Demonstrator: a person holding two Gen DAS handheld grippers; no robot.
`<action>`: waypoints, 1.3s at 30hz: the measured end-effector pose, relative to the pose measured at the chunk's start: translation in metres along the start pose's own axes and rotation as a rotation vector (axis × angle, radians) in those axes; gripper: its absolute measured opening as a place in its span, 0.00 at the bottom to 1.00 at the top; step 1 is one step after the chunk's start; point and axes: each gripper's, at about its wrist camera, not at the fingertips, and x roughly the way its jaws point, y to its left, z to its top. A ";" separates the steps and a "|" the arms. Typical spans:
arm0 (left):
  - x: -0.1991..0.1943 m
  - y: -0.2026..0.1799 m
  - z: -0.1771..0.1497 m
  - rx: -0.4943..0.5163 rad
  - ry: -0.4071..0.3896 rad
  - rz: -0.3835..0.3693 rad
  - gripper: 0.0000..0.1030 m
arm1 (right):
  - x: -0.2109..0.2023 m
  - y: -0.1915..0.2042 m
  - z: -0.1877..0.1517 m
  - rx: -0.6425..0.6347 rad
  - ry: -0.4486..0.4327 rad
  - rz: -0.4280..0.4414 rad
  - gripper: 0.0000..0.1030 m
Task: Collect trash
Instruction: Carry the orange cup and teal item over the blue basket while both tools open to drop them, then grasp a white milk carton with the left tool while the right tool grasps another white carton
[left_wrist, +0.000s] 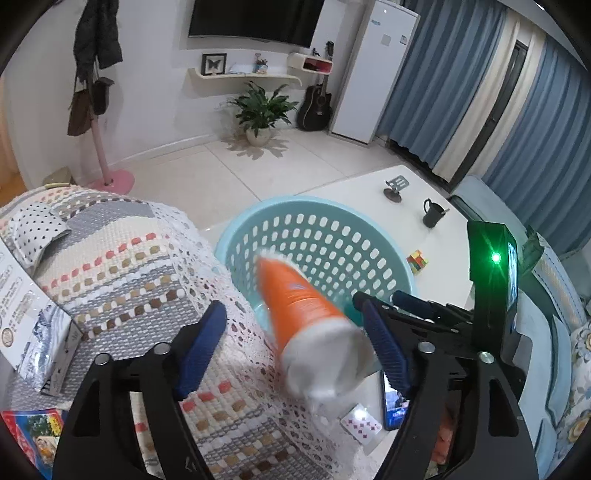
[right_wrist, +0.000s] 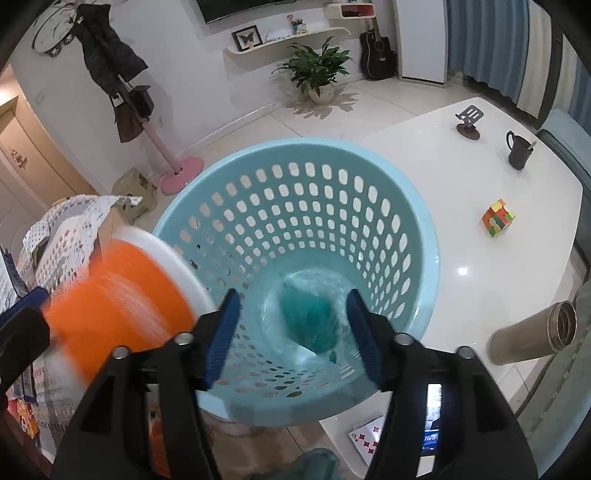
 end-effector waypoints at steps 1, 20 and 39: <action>-0.002 0.002 -0.001 -0.007 -0.002 -0.002 0.73 | -0.002 -0.001 0.000 0.004 -0.005 0.000 0.59; -0.120 0.044 -0.020 -0.064 -0.200 0.119 0.73 | -0.073 0.078 -0.001 -0.140 -0.100 0.100 0.59; -0.224 0.177 -0.057 -0.213 -0.258 0.353 0.78 | -0.090 0.254 0.004 -0.456 -0.112 0.400 0.79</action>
